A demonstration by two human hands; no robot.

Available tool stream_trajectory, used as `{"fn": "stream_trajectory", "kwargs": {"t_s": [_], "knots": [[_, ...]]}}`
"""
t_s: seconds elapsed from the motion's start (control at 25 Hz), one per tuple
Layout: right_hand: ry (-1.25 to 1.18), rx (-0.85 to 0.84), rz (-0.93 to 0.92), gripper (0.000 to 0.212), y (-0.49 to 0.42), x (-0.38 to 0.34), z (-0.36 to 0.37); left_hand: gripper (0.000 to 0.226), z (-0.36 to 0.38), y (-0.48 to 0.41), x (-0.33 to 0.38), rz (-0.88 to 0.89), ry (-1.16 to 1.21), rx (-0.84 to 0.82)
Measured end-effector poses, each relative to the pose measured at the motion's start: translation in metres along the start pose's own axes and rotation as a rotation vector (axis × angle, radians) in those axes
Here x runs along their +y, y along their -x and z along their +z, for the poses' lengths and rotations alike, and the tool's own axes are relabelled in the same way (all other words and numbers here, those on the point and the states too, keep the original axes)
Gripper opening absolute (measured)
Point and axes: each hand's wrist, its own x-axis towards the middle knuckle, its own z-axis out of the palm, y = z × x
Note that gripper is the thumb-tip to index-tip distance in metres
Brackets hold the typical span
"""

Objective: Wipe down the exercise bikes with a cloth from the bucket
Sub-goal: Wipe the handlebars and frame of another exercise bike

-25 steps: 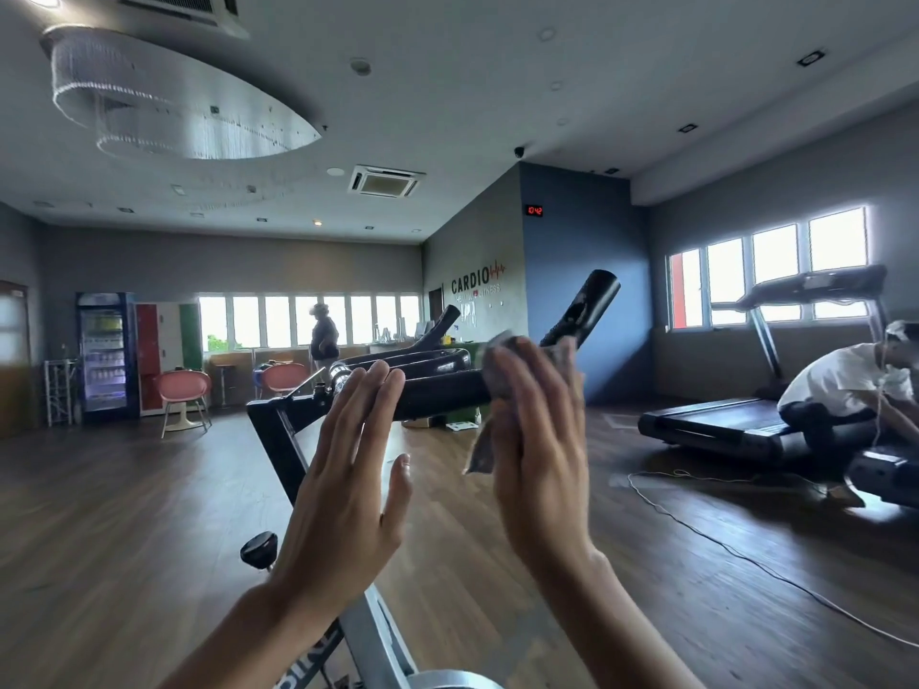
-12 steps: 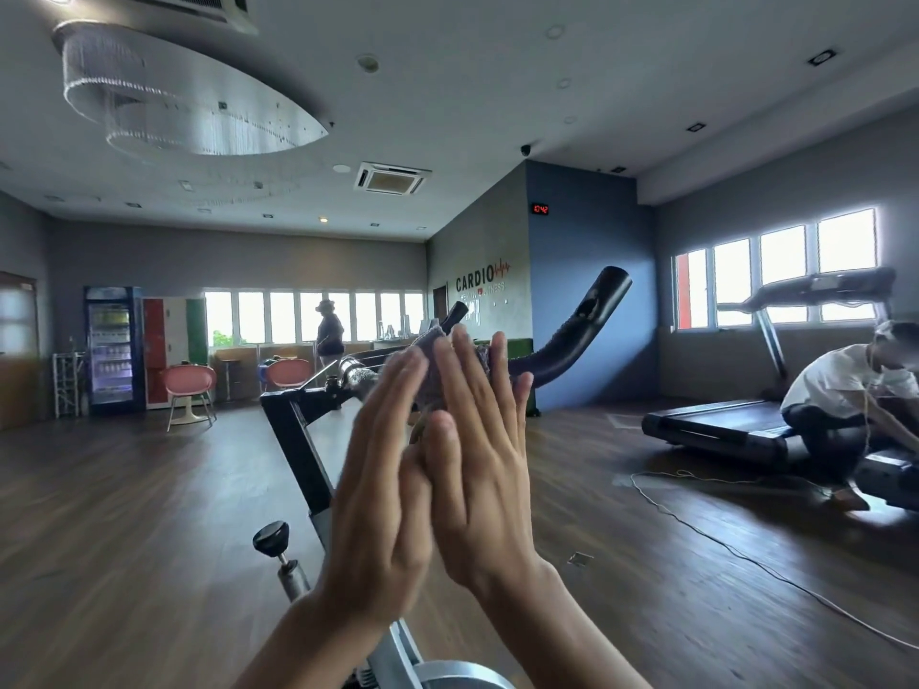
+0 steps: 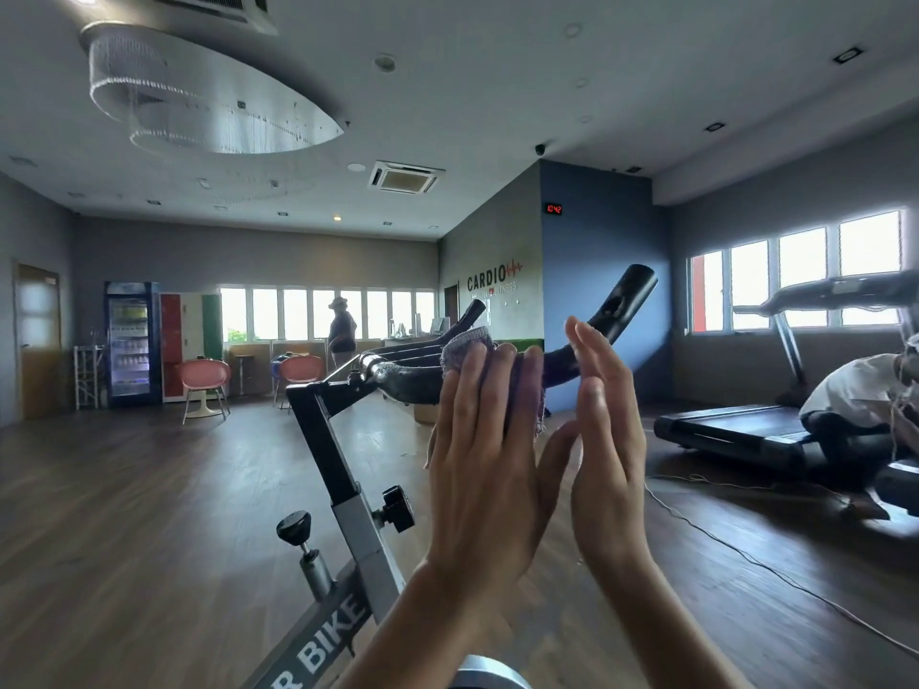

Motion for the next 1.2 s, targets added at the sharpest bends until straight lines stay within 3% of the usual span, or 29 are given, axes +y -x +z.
{"fn": "stream_trajectory", "kwargs": {"t_s": [0.12, 0.32, 0.44, 0.64, 0.84, 1.2], "knots": [[0.169, -0.02, -0.035, 0.037, -0.004, 0.009, -0.003, 0.043, 0.014, 0.002, -0.017, 0.077, 0.006, 0.098], [0.467, -0.075, -0.103, 0.037, 0.0, 0.018, 0.005, 0.041, 0.026, 0.012, -0.053, -0.068, 0.252, 0.262], [0.612, -0.068, -0.221, 0.036, 0.002, 0.021, 0.018, 0.04, 0.033, 0.012, -0.058, 0.008, 0.259, 0.291], [0.685, -0.057, -0.379, 0.042, 0.015, 0.032, 0.034, 0.041, 0.042, 0.013, -0.081, -0.059, 0.526, 0.426], [0.735, 0.038, -0.417, 0.041, 0.017, 0.045, 0.046, 0.043, 0.062, 0.012, -0.101, -0.144, 0.733, 0.486], [0.756, 0.097, -0.434, 0.044, 0.019, 0.053, 0.054, 0.042, 0.067, 0.014, -0.115, -0.222, 0.915, 0.462]]}}
